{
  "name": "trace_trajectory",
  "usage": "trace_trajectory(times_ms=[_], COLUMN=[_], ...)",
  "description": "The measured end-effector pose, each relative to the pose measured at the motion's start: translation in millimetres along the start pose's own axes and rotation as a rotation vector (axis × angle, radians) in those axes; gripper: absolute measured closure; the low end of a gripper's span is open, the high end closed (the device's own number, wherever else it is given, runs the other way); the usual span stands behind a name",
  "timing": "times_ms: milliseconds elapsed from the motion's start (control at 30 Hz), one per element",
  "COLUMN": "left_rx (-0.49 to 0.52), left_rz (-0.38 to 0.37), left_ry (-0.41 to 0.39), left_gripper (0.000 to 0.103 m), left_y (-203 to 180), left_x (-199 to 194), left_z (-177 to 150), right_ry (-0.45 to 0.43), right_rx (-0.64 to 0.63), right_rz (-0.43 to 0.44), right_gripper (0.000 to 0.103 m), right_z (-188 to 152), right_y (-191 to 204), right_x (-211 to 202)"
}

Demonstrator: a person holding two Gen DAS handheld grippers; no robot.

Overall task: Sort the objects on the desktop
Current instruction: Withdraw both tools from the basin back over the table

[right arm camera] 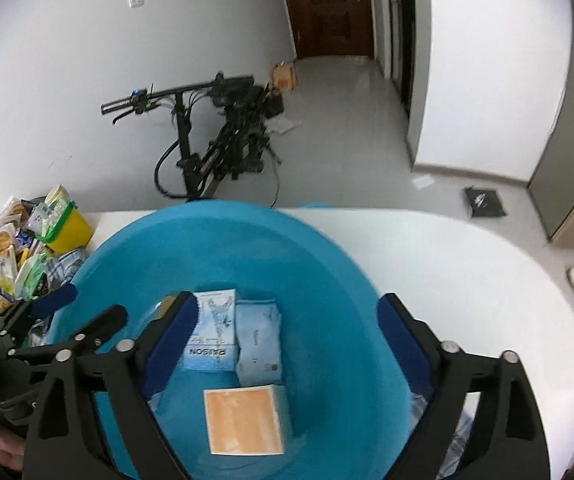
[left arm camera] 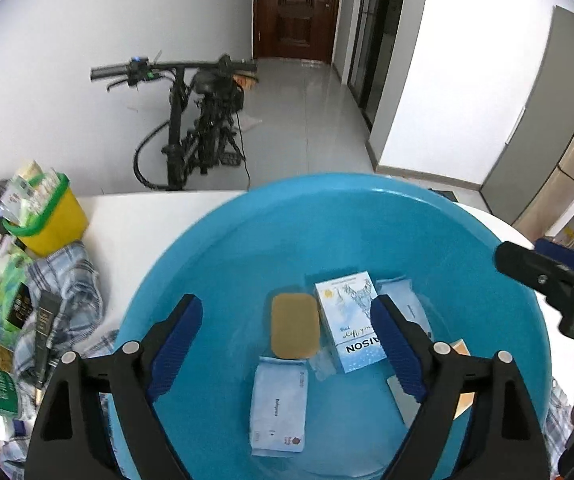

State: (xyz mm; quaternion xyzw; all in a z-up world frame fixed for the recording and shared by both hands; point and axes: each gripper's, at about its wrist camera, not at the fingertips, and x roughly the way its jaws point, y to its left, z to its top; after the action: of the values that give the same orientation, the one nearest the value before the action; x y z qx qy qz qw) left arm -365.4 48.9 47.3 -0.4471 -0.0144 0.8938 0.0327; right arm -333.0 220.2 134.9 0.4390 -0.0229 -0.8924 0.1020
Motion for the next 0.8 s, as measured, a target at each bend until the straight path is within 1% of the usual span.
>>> trace_trajectory(times_ms=[67, 100, 133, 233, 267, 300, 333, 367, 467, 533, 633, 800], left_rx=[0.017, 0.018, 0.013, -0.011, -0.02, -0.029, -0.038, -0.047, -0.069, -0.072, -0.051, 0.012], left_rz=[0.011, 0.01, 0.0, -0.074, -0.086, -0.096, -0.099, -0.098, -0.096, -0.09, -0.075, -0.012], left_ry=[-0.023, -0.036, -0.05, -0.118, -0.142, -0.169, -0.195, -0.223, -0.284, -0.292, -0.285, -0.338], left_gripper=[0.015, 0.015, 0.015, 0.015, 0.014, 0.012, 0.004, 0.0, 0.0, 0.0, 0.0, 0.0], left_y=[-2, -3, -4, -3, -3, -1, 0, 2, 6, 8, 5, -1], left_x=[-8, -11, -15, -32, -38, -44, -50, -56, -72, -79, -88, -106], left_z=[-1, -1, -2, -3, -3, -4, -4, -5, -7, -7, -9, -20], right_ry=[-0.04, -0.057, -0.076, -0.129, -0.142, -0.153, -0.166, -0.177, -0.21, -0.227, -0.241, -0.249], right_rx=[-0.011, -0.018, -0.027, -0.055, -0.061, -0.064, -0.064, -0.062, -0.069, -0.073, -0.075, -0.071], right_rz=[-0.024, -0.029, -0.031, -0.031, -0.03, -0.03, -0.032, -0.033, -0.039, -0.053, -0.064, -0.076], right_gripper=[0.008, 0.004, 0.003, 0.003, 0.003, 0.003, 0.003, 0.002, 0.001, 0.001, 0.001, 0.001], right_z=[-2, -2, -4, -6, -7, -8, -8, -9, -11, -12, -14, -18], right_y=[1, -2, -1, 3, 4, 4, 4, 4, 3, 4, 3, 4], right_x=[-11, -16, -21, -36, -41, -46, -51, -56, -70, -77, -87, -98])
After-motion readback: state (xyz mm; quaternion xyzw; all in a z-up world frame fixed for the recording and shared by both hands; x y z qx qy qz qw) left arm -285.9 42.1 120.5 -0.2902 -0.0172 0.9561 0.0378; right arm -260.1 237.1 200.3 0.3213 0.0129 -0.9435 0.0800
